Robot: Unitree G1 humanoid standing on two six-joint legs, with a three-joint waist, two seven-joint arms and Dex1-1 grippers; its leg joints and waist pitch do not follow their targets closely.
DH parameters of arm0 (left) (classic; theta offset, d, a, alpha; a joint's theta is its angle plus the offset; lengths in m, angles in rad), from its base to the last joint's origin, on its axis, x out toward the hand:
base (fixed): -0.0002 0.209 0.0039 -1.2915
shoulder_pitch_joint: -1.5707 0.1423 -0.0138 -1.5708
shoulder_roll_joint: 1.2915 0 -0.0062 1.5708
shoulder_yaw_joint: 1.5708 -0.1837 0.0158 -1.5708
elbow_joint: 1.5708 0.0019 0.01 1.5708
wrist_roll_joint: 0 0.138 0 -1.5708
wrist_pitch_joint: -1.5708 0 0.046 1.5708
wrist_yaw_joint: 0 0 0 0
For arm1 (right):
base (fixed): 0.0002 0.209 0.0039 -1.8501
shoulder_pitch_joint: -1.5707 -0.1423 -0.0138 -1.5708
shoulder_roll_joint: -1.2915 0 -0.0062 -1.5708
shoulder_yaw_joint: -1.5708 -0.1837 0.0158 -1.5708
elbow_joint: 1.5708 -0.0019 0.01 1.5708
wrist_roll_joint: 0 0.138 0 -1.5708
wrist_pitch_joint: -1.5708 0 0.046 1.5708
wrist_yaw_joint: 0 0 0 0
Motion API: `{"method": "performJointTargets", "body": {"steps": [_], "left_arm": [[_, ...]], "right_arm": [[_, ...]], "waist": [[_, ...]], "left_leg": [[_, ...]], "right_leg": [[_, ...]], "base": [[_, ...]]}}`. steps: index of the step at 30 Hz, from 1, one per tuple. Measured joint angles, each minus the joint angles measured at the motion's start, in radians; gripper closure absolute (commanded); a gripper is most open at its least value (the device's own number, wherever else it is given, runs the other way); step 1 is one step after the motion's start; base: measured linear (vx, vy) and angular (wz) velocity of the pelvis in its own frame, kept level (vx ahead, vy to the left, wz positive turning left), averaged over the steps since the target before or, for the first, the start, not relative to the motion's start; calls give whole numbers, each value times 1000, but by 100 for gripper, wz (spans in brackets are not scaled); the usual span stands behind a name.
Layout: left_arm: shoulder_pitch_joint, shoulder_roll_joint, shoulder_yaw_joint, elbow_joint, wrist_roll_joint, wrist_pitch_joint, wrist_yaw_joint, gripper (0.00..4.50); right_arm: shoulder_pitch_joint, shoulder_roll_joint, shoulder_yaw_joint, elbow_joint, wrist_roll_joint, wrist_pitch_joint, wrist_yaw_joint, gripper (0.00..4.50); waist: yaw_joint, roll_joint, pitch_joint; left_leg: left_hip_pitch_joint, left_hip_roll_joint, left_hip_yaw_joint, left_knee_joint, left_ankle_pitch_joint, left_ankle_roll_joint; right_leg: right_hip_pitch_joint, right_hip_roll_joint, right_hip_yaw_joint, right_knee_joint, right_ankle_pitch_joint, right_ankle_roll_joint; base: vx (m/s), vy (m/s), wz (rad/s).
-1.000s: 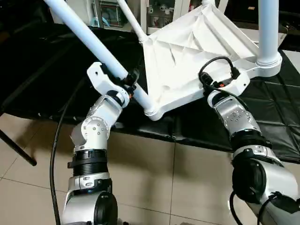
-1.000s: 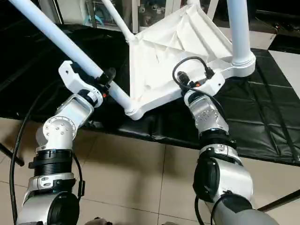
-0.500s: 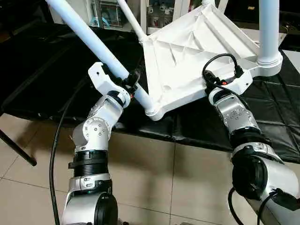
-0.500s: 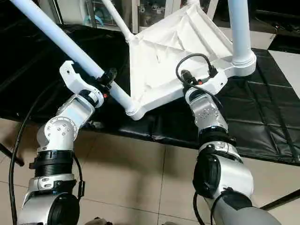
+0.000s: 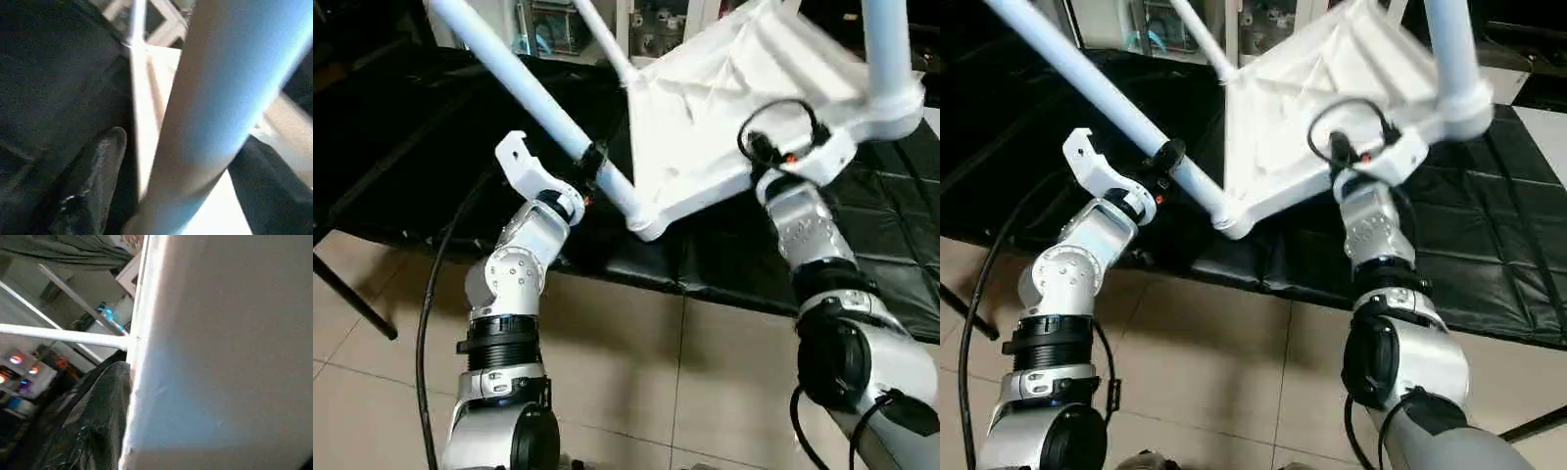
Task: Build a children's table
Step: Flip table
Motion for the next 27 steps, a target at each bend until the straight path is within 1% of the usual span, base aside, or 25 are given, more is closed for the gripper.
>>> {"method": "performJointTargets", "body": {"steps": [4,7,8,11,13,16,19,21,24,27], "left_arm": [[26,13,-8,-5,23,-19,7,68],[64,36,-14,-26,51,-21,7,68],[79,42,-18,-33,61,-21,6,68],[101,48,-51,-57,91,-21,5,68],[102,49,-70,-63,99,-20,3,68],[109,63,-98,-89,115,-18,-9,68],[122,80,-117,-101,132,-17,-29,68],[127,92,-145,-109,149,-16,-50,68],[138,147,-240,-152,197,-9,-101,68],[139,189,-310,-201,237,-8,-154,68]], "right_arm": [[-1,-17,53,-37,-76,-33,-39,234],[0,-53,91,-68,-142,-60,-78,238],[1,-67,108,-81,-174,-69,-97,239],[6,-88,151,-119,-249,-79,-155,244],[6,-92,163,-125,-273,-86,-175,249],[17,-97,192,-145,-311,-86,-197,251],[20,-101,222,-156,-347,-84,-205,252],[20,-104,240,-157,-367,-78,-204,253],[16,-110,272,-160,-393,-61,-187,254],[9,-116,296,-160,-424,-47,-171,254]], "waist": [[1,-1,1],[2,-4,2],[3,-5,3],[3,-7,4],[0,-10,5],[-8,-18,7],[-16,-19,8],[-20,-21,9],[-28,-24,8],[-34,-25,9]], "left_leg": [[-1,-1,1,2,1,2],[-4,-1,4,2,3,5],[-5,-1,4,3,4,7],[-8,-2,7,5,4,9],[-8,-2,7,7,3,11],[-8,-2,8,8,3,11],[-8,-1,9,9,3,11],[-8,-1,9,9,3,10],[-8,-1,9,9,3,10],[-8,-1,9,9,3,10]], "right_leg": [[1,-2,-1,0,0,1],[1,-5,-1,0,1,1],[1,-6,-2,0,1,1],[1,-8,-2,0,1,2],[1,-8,-1,0,1,2],[0,-9,0,-1,5,7],[0,-9,0,-1,7,11],[0,-9,0,-1,7,12],[1,-9,0,-1,7,12],[1,-9,0,-1,7,12]], "base": [[0,0,0],[0,0,0],[0,0,0],[0,0,0],[0,0,0],[0,0,0],[0,0,0],[0,0,0],[0,0,0],[0,0,0]]}}
